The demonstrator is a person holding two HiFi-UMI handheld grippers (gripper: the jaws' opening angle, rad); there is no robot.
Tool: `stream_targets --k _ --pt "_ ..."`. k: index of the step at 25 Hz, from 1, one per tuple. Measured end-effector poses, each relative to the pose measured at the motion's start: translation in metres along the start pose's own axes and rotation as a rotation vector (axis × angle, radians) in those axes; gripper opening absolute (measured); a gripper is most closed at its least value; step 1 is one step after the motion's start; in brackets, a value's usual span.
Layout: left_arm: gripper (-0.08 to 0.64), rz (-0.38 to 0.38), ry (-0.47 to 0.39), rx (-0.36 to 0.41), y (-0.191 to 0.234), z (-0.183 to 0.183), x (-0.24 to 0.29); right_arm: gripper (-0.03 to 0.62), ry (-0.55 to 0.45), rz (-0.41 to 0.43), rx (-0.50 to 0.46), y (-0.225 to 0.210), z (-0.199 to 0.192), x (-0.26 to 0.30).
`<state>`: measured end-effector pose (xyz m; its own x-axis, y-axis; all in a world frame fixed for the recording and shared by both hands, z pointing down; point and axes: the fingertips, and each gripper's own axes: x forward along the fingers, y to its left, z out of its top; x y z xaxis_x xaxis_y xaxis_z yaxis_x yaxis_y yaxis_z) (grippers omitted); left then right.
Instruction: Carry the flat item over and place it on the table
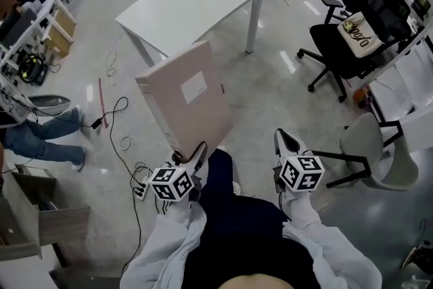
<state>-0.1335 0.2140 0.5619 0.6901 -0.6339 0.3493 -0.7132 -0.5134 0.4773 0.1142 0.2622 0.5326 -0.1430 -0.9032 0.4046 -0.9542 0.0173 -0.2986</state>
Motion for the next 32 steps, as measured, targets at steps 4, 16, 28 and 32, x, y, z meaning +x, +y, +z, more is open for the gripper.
stream_targets --k 4,16,28,32 --pt "0.275 0.001 -0.006 0.004 0.003 0.005 0.017 0.011 -0.004 -0.005 0.007 -0.013 0.004 0.012" --pt "0.275 -0.026 0.001 0.007 0.011 0.086 0.151 0.011 0.002 -0.021 0.006 -0.080 0.088 0.108" --pt "0.275 -0.088 -0.022 0.040 0.058 0.215 0.295 0.011 -0.061 -0.051 0.009 -0.119 0.205 0.252" --pt "0.275 -0.120 -0.031 0.018 0.071 0.238 0.323 0.011 -0.069 -0.047 0.004 -0.119 0.221 0.287"
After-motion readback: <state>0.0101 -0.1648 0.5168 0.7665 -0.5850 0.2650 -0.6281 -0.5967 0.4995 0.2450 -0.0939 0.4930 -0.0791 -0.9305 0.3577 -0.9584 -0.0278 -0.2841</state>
